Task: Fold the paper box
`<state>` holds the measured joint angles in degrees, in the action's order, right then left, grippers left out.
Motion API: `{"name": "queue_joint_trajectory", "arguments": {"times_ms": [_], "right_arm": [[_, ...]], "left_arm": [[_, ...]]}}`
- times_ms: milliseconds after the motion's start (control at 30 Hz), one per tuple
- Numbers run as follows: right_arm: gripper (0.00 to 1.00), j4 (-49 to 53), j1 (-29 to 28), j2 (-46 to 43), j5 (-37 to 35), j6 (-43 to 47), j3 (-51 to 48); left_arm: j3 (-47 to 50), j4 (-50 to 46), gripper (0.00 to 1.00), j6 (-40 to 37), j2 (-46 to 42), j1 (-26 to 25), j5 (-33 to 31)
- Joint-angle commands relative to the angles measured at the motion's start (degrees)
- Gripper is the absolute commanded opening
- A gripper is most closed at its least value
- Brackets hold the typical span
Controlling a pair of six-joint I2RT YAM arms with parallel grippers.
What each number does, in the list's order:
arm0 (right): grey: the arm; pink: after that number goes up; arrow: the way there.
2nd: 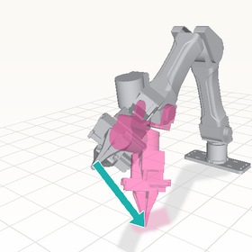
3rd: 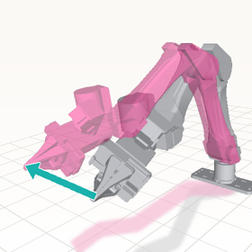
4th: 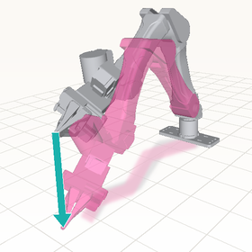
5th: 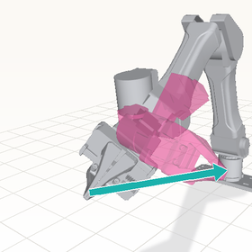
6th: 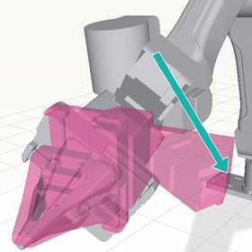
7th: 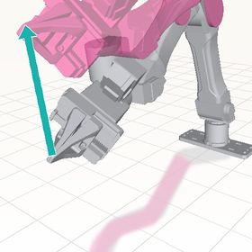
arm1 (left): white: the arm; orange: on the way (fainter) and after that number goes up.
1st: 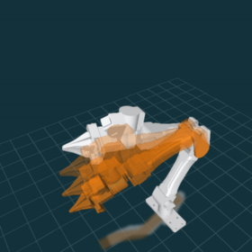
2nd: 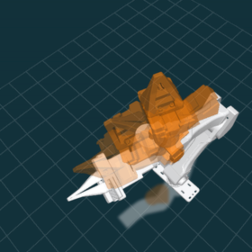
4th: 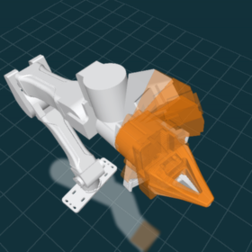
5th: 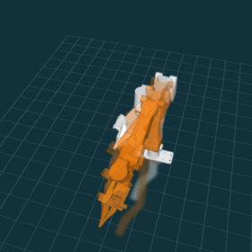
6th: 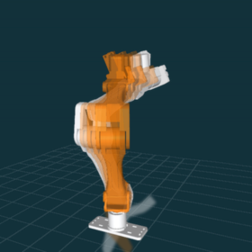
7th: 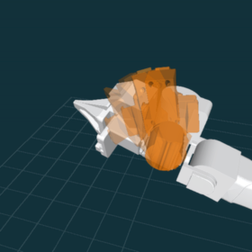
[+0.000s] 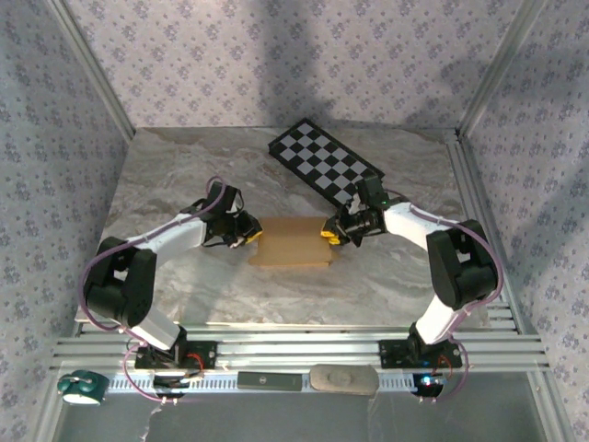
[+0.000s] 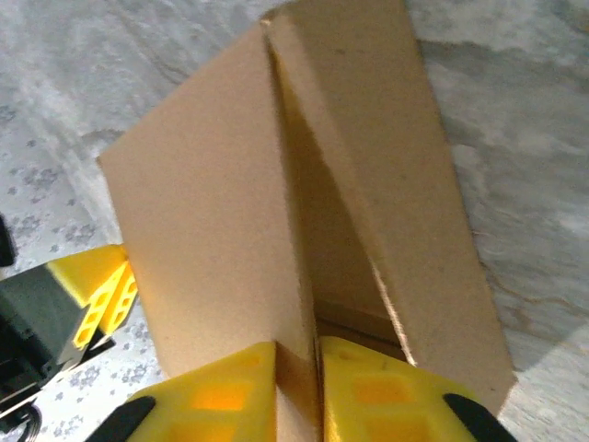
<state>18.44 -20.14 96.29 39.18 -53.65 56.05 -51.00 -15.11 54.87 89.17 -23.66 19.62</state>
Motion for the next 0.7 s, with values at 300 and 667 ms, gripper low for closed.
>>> {"name": "queue_joint_trajectory", "arguments": {"times_ms": [300, 667], "right_arm": [[0.36, 18.1, -0.5, -2.8, -9.3, 8.9, 6.2], [0.33, 20.3, -3.2, -8.3, -17.0, 9.8, 6.4]], "left_arm": [[0.4, -1.9, 0.21, -0.8, -0.4, -0.5, -2.3], [0.8, -8.2, 0.26, -2.8, -10.3, -1.0, -11.5]]}}
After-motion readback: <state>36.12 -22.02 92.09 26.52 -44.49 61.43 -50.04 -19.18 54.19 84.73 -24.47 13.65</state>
